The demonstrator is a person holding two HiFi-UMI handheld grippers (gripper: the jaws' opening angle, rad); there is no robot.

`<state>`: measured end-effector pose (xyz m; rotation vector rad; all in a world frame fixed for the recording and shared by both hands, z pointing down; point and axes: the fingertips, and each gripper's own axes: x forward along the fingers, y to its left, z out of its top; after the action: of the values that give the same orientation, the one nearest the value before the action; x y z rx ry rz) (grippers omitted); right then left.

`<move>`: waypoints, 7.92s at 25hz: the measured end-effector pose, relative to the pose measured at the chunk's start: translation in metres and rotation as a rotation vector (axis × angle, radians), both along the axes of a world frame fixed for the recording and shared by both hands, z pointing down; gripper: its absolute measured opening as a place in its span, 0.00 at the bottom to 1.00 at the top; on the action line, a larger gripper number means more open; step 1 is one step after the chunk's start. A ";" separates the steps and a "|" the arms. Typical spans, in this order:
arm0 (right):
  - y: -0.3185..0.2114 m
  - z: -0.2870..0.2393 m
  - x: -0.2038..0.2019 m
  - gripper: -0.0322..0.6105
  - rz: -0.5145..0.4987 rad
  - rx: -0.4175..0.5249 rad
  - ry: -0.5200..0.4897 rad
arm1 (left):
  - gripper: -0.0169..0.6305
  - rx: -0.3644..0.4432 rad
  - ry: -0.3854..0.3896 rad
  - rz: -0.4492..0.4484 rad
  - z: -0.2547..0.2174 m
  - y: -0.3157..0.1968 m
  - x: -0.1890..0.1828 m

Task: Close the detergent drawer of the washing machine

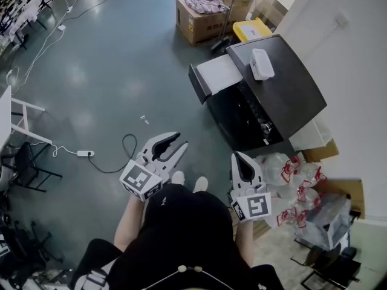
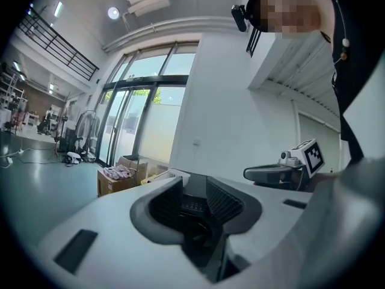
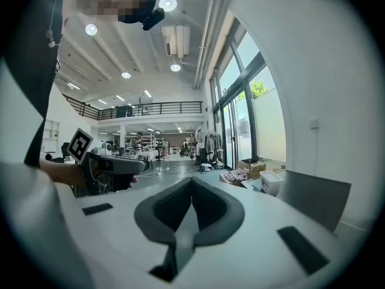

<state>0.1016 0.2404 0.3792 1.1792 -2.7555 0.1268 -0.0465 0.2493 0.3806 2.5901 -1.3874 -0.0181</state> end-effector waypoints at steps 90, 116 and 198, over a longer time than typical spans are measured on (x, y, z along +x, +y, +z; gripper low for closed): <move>-0.257 0.278 -0.121 0.11 -0.268 -0.548 0.524 | 0.38 -0.849 0.404 -0.006 0.263 -0.346 -0.025; -0.307 0.265 -0.080 0.10 -0.085 -0.571 0.475 | 0.38 -0.848 0.329 0.044 0.257 -0.393 0.015; -0.414 0.259 0.024 0.29 0.324 -0.479 0.709 | 0.38 -0.951 0.482 0.133 0.256 -0.492 0.106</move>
<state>0.1254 -0.1733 0.6379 1.2135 -1.7875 0.3111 0.0599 -0.2431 0.6370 1.7113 -0.7618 0.0293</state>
